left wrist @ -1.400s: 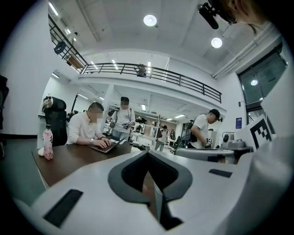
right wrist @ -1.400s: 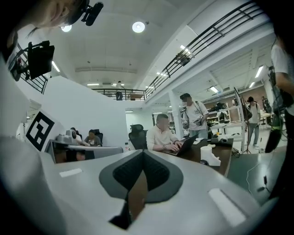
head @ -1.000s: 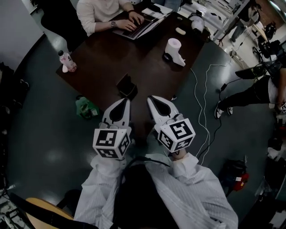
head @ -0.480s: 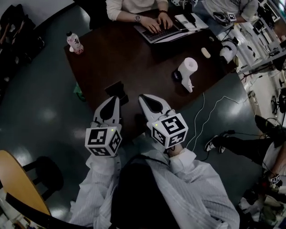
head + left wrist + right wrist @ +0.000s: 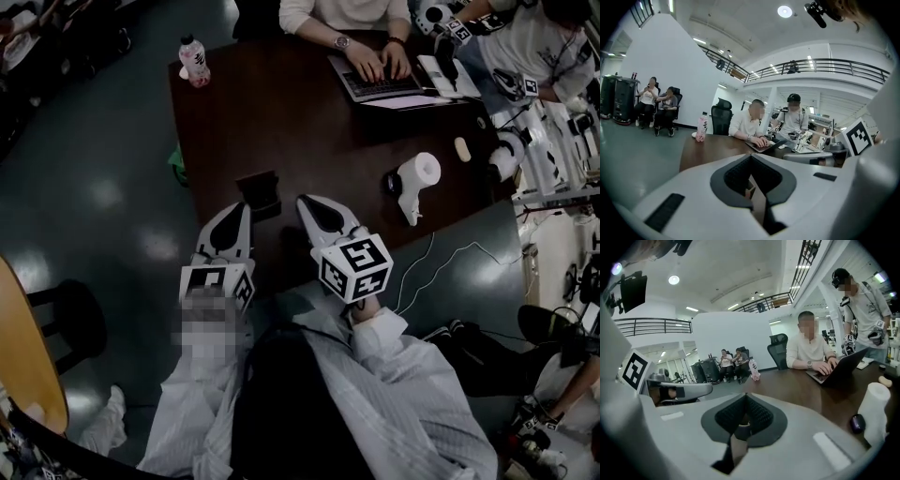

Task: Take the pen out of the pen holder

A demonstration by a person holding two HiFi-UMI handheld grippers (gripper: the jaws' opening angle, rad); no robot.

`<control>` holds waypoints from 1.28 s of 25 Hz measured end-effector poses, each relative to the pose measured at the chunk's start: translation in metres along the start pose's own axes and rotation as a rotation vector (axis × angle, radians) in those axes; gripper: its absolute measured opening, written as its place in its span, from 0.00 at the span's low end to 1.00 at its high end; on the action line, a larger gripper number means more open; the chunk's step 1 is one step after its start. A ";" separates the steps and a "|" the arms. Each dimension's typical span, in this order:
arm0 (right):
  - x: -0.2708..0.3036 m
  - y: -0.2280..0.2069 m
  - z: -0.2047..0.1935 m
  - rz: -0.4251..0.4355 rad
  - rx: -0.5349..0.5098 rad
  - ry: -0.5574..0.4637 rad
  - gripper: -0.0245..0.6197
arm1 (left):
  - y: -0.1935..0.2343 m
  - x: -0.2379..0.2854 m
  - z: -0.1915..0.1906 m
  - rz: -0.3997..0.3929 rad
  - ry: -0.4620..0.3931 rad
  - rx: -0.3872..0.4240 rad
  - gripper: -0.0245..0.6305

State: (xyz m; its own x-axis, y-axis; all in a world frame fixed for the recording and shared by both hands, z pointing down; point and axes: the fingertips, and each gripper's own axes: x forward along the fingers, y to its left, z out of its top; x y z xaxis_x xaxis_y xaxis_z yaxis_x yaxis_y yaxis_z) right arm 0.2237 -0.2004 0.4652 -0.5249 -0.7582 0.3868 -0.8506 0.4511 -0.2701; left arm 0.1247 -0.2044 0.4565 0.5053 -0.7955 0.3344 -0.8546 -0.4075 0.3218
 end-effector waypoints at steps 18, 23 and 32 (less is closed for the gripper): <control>0.090 -0.020 -0.056 0.001 0.070 0.194 0.21 | 0.028 -0.001 -0.022 0.037 0.026 -0.068 0.04; 0.102 -0.022 -0.067 0.002 0.081 0.221 0.21 | 0.032 -0.005 -0.026 0.046 0.029 -0.081 0.04; 0.108 -0.024 -0.071 -0.052 0.027 0.217 0.18 | 0.040 -0.008 -0.029 0.063 0.032 -0.091 0.04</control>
State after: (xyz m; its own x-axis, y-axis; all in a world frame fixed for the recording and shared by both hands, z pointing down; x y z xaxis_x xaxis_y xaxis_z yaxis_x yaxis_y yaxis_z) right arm 0.1852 -0.2600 0.5762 -0.4767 -0.6601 0.5805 -0.8773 0.3986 -0.2672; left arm 0.0898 -0.2017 0.4923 0.4557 -0.8032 0.3837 -0.8711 -0.3138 0.3778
